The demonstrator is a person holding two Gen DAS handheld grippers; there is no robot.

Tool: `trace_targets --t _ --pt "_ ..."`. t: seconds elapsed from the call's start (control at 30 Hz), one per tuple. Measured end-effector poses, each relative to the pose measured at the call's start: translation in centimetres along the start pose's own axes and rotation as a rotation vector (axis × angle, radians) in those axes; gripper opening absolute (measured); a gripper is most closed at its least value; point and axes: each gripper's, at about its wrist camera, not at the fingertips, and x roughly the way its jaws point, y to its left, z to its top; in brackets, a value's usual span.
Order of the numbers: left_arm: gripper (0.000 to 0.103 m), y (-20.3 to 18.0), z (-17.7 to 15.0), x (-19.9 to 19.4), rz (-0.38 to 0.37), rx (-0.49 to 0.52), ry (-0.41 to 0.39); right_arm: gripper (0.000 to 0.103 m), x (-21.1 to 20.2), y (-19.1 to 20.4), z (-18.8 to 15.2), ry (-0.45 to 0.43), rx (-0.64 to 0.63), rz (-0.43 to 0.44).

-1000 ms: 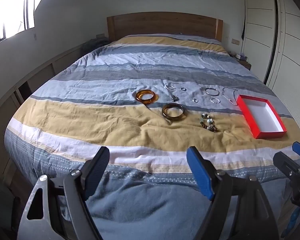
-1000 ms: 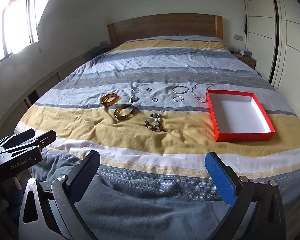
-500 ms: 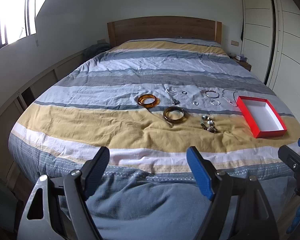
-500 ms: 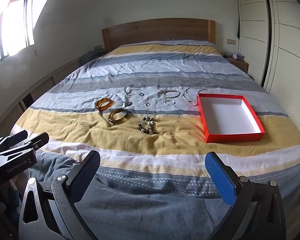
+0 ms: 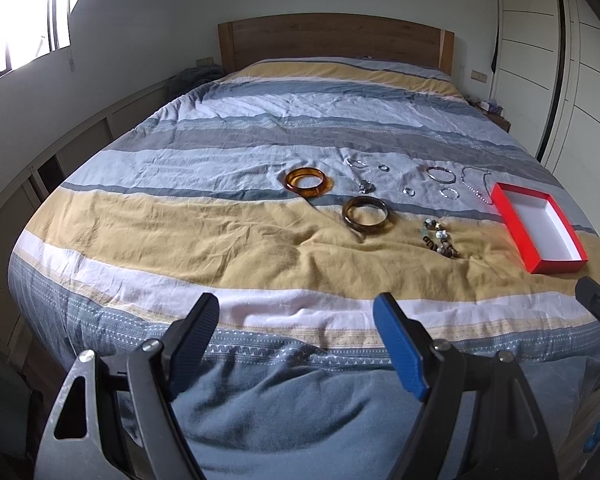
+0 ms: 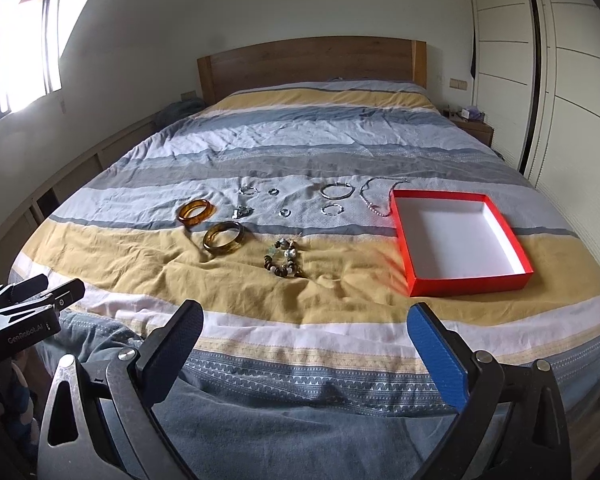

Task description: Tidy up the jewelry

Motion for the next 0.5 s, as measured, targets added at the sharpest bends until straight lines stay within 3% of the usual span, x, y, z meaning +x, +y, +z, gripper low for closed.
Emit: trace_targets --t 0.17,0.5 --pt "0.078 0.1 0.4 2.9 -0.005 -0.008 0.039 0.073 2.8 -0.2 0.0 0.052 0.006 0.026" --pt "0.078 -0.3 3.1 10.0 -0.047 -0.044 0.113 0.069 10.5 0.1 2.2 0.149 0.023 0.116"
